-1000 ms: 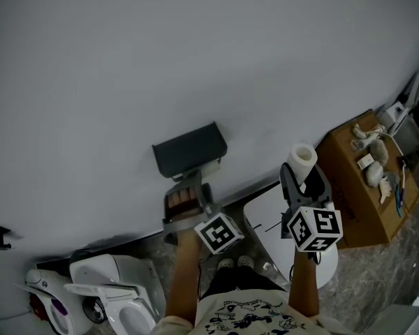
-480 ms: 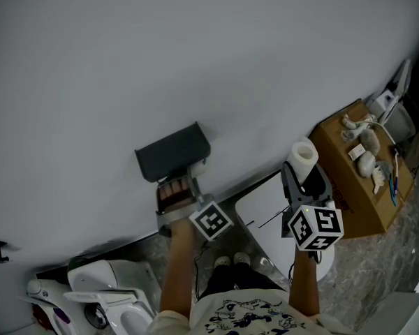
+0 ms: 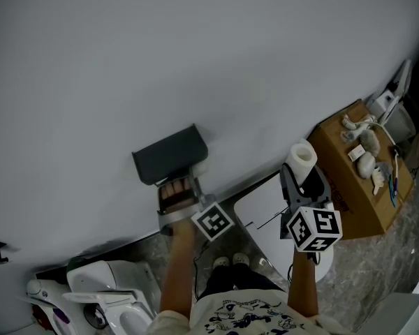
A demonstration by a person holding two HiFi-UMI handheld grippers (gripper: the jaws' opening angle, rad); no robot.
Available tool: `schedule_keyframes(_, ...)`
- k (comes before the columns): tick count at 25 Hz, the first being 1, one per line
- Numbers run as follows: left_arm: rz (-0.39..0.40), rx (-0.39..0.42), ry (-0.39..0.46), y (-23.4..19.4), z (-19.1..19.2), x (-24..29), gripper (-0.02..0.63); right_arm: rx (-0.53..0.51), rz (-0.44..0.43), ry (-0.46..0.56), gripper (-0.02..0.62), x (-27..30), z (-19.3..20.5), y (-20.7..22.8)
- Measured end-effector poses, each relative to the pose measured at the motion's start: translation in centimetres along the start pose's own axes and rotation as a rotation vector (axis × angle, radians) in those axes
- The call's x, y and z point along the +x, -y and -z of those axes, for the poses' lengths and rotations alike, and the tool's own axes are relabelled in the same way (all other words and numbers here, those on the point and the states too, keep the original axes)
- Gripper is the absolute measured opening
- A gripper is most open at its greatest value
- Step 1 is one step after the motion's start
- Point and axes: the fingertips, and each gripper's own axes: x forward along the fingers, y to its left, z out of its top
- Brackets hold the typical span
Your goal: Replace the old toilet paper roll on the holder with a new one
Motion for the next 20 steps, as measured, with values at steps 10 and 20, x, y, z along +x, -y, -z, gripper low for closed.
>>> schedule_keyframes(10, -0.009, 0.021, 0.072, 0.1, -5.7, 0.8, 0.202, 0.000, 0.061, 0.001, 0.293, -0.7, -0.3, 3.7)
schedule_keyframes(20, 0.045, -0.040, 0.223, 0.8, -12.4, -0.6, 0.202, 0.008, 0.139, 0.005, 0.293, -2.3, -0.6, 7.7)
